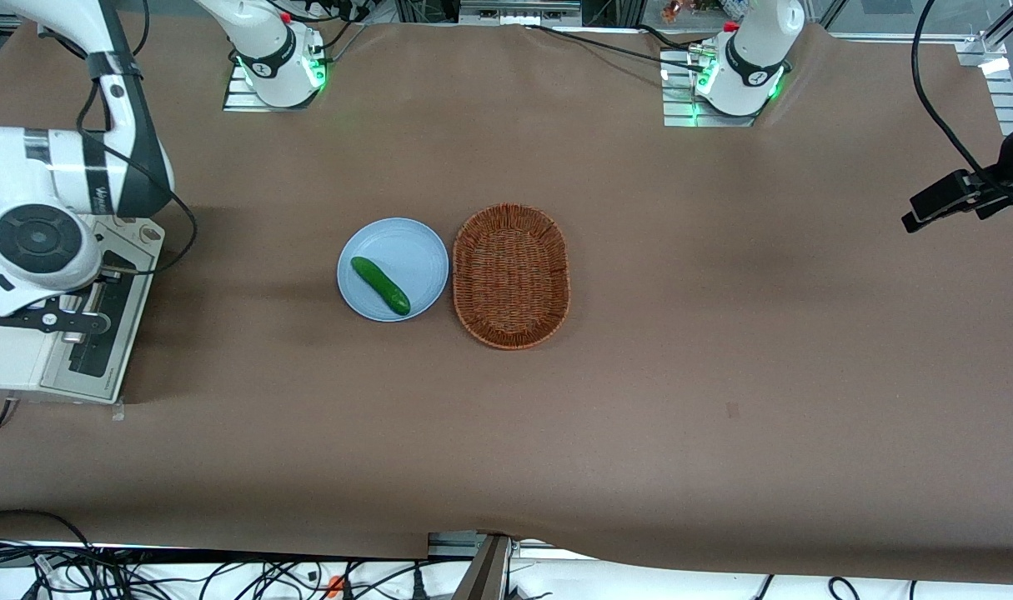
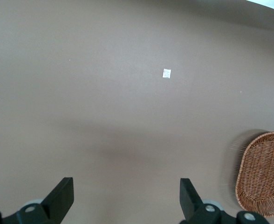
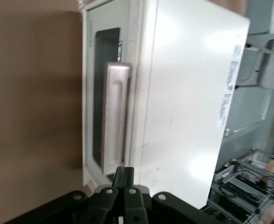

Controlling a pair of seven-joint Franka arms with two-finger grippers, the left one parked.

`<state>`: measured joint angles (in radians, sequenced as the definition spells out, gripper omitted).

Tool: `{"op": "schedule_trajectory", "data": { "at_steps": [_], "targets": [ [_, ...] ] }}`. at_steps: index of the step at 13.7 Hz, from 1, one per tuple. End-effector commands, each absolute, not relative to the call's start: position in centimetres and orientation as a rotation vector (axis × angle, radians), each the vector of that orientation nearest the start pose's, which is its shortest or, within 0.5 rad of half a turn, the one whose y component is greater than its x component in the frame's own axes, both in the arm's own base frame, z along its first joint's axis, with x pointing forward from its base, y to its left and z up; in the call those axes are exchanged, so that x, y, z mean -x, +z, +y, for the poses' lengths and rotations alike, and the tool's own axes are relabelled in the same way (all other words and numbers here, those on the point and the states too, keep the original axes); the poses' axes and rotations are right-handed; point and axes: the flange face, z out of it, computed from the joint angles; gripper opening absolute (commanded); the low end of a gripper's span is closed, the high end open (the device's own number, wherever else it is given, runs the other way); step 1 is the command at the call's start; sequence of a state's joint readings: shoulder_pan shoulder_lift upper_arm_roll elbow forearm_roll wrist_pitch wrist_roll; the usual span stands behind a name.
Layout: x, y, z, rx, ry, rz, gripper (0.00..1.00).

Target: Open oven door with right arm only

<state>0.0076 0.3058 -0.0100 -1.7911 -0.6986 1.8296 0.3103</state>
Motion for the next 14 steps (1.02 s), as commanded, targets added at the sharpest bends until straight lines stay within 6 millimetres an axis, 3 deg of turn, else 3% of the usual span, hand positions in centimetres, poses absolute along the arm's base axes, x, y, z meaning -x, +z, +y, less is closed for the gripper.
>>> {"op": "schedule_trajectory", "data": {
  "at_steps": [1,14],
  "targets": [
    [-61.9,35.3,-5.6,-2.364,-0.138,-0.056,0.0],
    [-62.7,31.6,-6.6,-2.361,-0.107,-0.053,0.0]
  ]
}}
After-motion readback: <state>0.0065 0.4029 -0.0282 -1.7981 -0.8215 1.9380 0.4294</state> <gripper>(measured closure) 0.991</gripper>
